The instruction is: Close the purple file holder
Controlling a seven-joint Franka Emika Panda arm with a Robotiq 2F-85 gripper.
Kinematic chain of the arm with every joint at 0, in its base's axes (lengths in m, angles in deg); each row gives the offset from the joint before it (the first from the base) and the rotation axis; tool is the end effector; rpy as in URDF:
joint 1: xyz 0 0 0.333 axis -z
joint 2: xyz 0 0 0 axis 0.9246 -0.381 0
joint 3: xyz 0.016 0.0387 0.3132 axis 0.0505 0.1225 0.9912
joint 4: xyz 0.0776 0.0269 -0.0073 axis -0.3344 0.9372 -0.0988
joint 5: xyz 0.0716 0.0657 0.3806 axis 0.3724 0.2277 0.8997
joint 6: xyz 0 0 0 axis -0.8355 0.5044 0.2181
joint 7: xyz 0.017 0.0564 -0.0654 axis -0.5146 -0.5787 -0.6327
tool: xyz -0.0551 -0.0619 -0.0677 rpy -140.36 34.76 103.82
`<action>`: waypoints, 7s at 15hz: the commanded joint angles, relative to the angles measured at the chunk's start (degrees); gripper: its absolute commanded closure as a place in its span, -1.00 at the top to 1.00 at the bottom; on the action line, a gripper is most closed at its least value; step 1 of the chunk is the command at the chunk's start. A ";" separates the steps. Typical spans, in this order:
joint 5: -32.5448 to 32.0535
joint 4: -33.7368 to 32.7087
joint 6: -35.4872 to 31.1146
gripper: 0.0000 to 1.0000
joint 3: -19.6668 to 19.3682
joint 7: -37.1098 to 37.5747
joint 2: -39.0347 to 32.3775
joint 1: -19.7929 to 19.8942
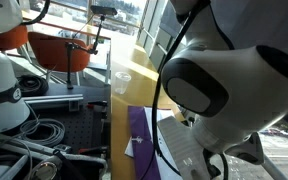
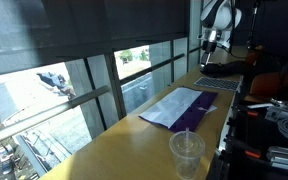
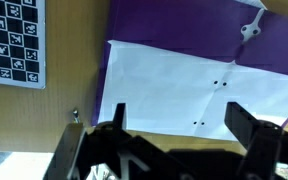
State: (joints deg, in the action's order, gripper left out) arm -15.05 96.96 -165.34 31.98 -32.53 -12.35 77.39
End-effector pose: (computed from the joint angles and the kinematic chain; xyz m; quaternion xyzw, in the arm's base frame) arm 0.5412 -0.2566 0.2798 -0.9863 -0.1132 -0.0982 0.0693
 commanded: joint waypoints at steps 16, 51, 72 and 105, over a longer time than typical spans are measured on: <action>-19.37 -61.61 10.34 1.00 10.91 32.48 -48.69 8.98; -17.92 -69.93 23.25 1.00 17.47 20.49 -51.27 12.86; -17.85 -69.93 22.62 1.00 17.30 18.95 -52.37 13.43; -36.87 -46.55 22.14 -1.00 5.95 20.43 -19.25 1.73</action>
State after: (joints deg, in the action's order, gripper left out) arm -47.04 39.09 -139.38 40.17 -12.56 -40.71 82.81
